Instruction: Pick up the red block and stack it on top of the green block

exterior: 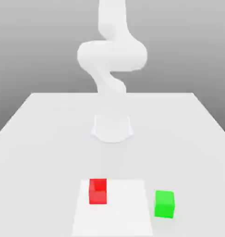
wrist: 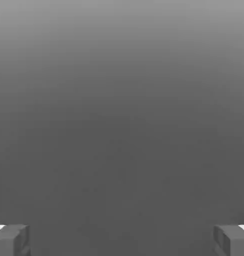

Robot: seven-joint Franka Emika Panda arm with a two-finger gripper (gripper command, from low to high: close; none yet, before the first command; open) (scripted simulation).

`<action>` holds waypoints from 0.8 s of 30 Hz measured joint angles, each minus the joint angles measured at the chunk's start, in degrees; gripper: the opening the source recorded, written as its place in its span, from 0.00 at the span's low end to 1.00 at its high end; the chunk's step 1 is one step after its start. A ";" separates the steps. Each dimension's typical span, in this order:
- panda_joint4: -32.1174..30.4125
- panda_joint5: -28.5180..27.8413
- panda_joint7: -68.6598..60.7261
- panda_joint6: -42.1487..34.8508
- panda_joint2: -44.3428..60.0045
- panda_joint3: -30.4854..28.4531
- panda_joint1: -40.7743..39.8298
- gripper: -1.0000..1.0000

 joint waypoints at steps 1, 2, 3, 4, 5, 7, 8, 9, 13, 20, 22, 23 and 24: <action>-1.35 -1.20 0.48 1.30 2.27 0.68 -0.76 0.50; -2.65 -2.35 0.94 2.55 4.50 1.23 -1.47 0.50; -3.93 -3.37 1.30 3.77 6.71 1.71 -2.20 0.50; -5.18 -4.36 1.65 4.97 8.90 2.04 -2.84 0.50; -6.43 -5.24 1.93 6.16 11.08 2.31 -3.48 0.50; -8.91 -6.79 2.32 8.54 15.41 2.53 -4.60 0.50; -10.16 -7.42 2.40 9.75 17.58 2.53 -5.12 0.50; -11.43 -7.96 2.41 10.98 19.76 2.41 -5.55 0.50; -16.73 -8.50 1.21 16.36 28.68 1.16 -6.61 0.50; -24.74 1.45 -8.22 25.53 41.06 -0.13 -6.02 0.50; -24.71 2.23 -8.80 27.59 43.47 0.10 -6.19 0.50; -24.55 2.39 -8.89 28.64 44.67 0.09 -6.25 0.50; -24.38 2.43 -8.90 29.70 45.89 0.08 -6.28 0.50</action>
